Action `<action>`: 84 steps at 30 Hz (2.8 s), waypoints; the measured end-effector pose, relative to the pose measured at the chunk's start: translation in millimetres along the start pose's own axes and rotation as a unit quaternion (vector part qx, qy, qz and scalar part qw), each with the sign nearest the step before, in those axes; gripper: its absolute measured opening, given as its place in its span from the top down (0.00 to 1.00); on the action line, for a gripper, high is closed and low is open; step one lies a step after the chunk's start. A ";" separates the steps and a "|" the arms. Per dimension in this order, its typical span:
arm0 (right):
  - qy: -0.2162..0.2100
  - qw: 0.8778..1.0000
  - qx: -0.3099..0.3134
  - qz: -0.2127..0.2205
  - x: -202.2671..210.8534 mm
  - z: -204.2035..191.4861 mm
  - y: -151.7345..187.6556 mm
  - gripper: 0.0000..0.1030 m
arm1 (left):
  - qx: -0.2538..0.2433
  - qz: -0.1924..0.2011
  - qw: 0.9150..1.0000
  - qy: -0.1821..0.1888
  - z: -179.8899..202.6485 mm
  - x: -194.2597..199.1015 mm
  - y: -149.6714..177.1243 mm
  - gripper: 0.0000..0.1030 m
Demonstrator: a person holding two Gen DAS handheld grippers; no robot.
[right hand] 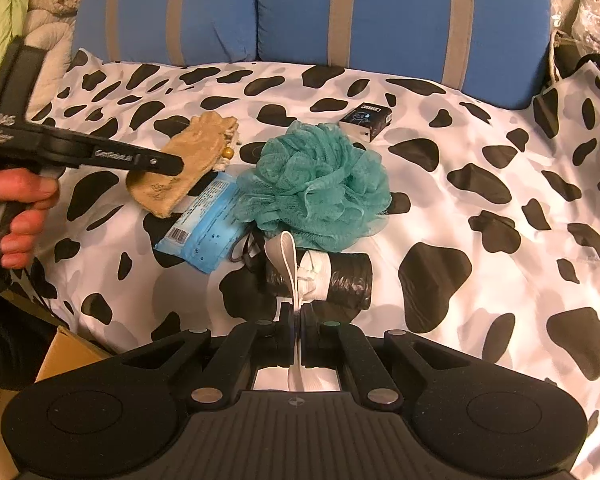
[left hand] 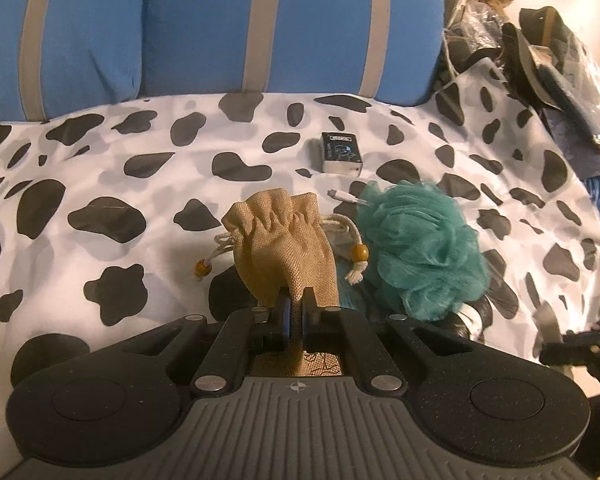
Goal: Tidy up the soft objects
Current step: 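Carry the pouch to the box with the left gripper while the right gripper holds the strap, then release the pouch into the box with the left gripper while the right gripper drops the strap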
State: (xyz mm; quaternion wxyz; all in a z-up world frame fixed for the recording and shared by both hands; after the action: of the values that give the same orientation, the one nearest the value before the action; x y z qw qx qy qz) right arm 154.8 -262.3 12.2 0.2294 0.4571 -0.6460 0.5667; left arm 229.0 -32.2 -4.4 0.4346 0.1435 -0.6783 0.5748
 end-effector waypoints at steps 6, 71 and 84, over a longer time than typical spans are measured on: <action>-0.013 1.000 -0.015 -0.001 1.1 -1.9 -0.4 0.95 | 0.001 0.011 1.000 0.010 8.2 23.7 8.7 0.95; -0.020 0.995 -0.013 -0.096 33.8 -49.0 101.7 0.22 | 0.036 -0.127 0.991 0.030 94.9 97.4 146.2 0.58; 0.011 0.996 -0.015 -0.092 31.8 -41.0 99.4 0.00 | 0.014 -0.133 0.991 0.030 104.2 92.8 142.5 0.58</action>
State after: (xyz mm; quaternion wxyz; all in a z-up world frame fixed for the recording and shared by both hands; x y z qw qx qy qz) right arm 46.0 -240.2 -3.4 0.2946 0.5049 -0.6068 0.5386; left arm 31.9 -55.7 -23.7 0.5252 0.2216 -0.6320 0.5250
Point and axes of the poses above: each gripper's, at about its wrist camera, not at the fingertips, and x roughly against the way its jaws point, z to its right, y to its underside, the point moved 3 cm from there along -x, roughly the way its jaws point, and after that the axes turned 9 degrees about -x, right-handed, at the moved point
